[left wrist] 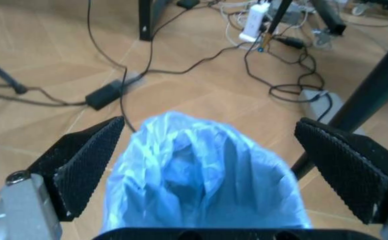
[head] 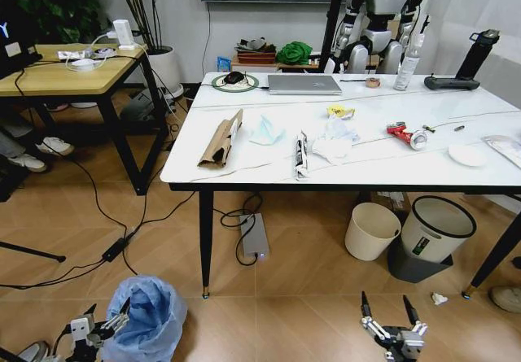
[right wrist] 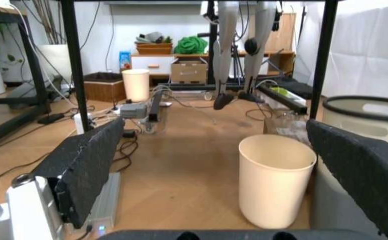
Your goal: Pick up the trash bin and place the trash from the table into it.
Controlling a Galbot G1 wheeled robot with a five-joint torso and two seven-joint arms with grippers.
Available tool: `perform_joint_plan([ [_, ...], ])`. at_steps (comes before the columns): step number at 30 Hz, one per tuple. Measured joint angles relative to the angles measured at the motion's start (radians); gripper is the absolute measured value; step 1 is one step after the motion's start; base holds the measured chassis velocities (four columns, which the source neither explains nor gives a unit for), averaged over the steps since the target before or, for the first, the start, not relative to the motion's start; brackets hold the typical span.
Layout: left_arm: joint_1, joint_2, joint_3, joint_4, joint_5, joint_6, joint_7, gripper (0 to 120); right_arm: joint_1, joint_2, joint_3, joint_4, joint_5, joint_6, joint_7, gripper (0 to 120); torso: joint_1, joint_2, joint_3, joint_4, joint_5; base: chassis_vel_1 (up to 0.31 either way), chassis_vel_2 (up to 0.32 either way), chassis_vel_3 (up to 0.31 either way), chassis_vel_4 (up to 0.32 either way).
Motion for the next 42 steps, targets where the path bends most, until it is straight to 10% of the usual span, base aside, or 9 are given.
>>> perform_joint_plan([
  [42, -0.079, 0.021, -0.028, 0.124, 0.016, 0.094, -0.087, 100, 0.003, 0.005, -0.02, -0.043, -0.001, 0.019, 0.0, 100, -0.067, -0.173, -0.106, 0.0, 0.0002, 0.0, 0.0, 0.0, 0.0],
])
